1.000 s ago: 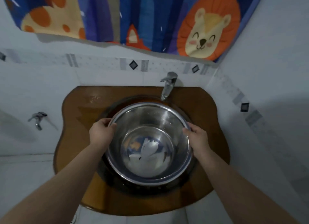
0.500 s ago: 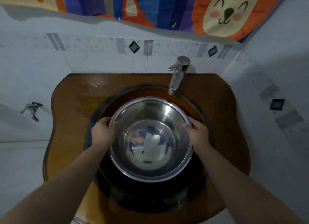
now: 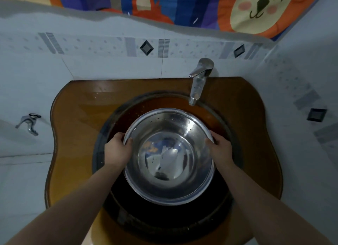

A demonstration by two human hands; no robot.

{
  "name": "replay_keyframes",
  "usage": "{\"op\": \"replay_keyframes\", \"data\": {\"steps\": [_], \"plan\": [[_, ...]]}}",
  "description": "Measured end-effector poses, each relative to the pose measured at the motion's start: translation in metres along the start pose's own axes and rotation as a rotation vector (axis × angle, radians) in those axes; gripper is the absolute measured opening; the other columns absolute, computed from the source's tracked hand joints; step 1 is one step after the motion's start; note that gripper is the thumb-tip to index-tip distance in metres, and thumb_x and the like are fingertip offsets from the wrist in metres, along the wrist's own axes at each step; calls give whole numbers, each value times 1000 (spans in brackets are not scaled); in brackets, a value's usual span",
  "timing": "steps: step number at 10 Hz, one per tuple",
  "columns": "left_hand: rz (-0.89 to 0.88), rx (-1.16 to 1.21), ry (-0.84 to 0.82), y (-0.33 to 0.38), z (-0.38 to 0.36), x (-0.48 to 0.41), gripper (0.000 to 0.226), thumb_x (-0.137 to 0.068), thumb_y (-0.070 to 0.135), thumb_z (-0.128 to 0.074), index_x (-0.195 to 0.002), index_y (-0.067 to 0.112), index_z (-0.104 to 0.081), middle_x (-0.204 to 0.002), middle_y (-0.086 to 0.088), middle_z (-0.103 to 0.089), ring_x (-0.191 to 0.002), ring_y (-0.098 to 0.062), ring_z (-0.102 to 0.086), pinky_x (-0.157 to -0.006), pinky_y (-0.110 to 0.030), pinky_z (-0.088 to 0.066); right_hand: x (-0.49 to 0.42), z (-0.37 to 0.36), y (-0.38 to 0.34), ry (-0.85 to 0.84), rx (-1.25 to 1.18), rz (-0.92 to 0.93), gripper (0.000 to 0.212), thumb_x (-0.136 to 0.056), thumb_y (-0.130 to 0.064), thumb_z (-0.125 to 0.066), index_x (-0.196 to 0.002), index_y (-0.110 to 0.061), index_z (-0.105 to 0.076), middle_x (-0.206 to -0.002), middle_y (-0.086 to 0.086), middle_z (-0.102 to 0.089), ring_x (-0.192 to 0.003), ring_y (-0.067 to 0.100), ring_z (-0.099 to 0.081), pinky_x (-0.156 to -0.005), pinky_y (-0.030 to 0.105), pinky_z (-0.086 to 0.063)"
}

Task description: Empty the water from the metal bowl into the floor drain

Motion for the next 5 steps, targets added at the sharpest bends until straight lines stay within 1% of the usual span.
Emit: {"op": "replay_keyframes", "data": {"steps": [1,2,3,4,5], "plan": [[10,18,-1,-2,-3,1,30,-94,23,-49,-116,4,-56,-66,6,-49,-56,-11,-48,-49,-23,-39,2,0,-2,-11,17,25,38,-88,-12,-56,-127,-13,-60,-121,6,-65,-109,20,-59,-97,35,-48],[37,25,3,-5,-3,0,30,-93,24,-49,-114,4,-56,-66,5,-50,-56,-12,-49,-49,-22,-39,1,0,-4,-17,66,45,39,-89,-16,-56,-129,-13,-58,-122,5,-63,-114,21,-57,-97,34,-46],[45,20,-2,-7,-5,2,30,-94,26,-48,-113,5,-55,-74,-4,-56,-59,-18,-52,-52,-28,-41,2,-2,-3,-39,134,67,37,-91,-22,-55,-127,-15,-57,-115,4,-63,-113,24,-57,-95,34,-46],[53,0,-8,-8,-6,6,30,-94,29,-46,-112,6,-54,-86,-11,-59,-61,-20,-52,-54,-30,-42,3,-1,-1,-37,243,74,44,-92,-29,-54,-133,-16,-51,-126,8,-59,-122,28,-52,-98,35,-41],[50,-22,17,-8,-5,9,43,-93,32,-48,-127,7,-49,-120,-18,-54,-88,-29,-57,-73,-38,-48,5,6,0,-6,337,54,54,-92,-35,-52,-141,-15,-41,-144,12,-43,-130,29,-43,-104,39,-36]]}}
Point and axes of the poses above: each hand's wrist, its own x-axis away from the middle knuckle, its own z-axis out of the back of the hand, y = z × x, the point moved 10 cm from there along -x, towards the middle knuckle
